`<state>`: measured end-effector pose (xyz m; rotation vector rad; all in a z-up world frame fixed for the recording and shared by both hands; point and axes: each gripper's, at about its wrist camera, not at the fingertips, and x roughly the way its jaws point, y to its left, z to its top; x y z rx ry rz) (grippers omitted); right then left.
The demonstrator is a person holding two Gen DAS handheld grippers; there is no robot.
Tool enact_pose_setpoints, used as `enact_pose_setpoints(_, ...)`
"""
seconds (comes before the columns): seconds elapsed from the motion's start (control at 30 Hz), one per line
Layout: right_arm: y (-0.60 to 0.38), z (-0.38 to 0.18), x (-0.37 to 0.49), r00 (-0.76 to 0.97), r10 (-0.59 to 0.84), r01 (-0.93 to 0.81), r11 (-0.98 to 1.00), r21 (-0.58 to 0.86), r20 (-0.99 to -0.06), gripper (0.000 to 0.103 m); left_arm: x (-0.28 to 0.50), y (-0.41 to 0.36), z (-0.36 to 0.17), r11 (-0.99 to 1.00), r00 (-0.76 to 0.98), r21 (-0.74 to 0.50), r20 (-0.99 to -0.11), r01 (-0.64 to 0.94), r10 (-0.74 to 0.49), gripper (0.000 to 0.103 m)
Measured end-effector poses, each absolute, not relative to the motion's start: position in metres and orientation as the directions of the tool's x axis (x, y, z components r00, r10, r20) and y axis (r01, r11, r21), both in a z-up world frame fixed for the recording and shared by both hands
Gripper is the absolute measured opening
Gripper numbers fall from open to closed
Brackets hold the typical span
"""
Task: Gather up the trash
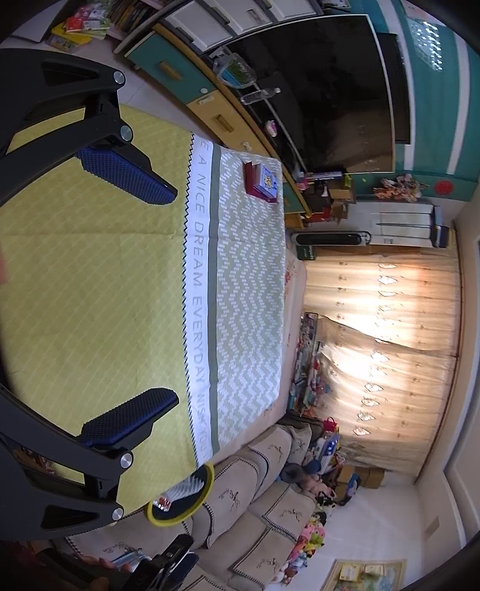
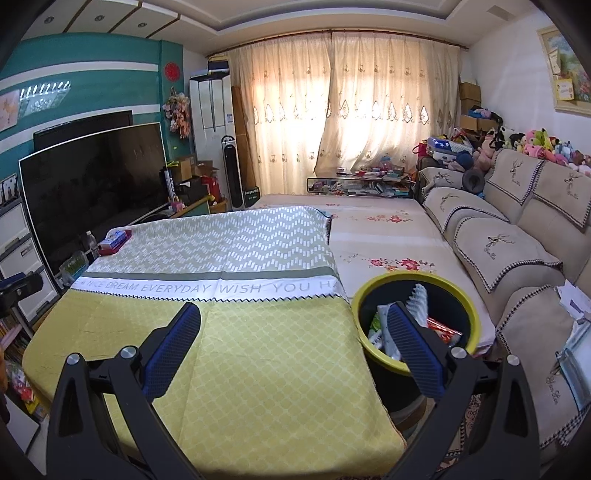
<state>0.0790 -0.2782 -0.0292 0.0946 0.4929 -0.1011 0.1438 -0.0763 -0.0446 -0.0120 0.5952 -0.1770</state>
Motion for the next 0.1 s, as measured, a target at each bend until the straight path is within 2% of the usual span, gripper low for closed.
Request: enact_pose_setpoints(0.1, -0.272, -0.034, 0.121, 0.866, -0.041, 0.084, 0.994, 0.064, -0.499, 0.096, 0.188, -0.072, -0.054, 0.991, 0.803, -0.030, -0.583, 0.129, -0.122, 0.098)
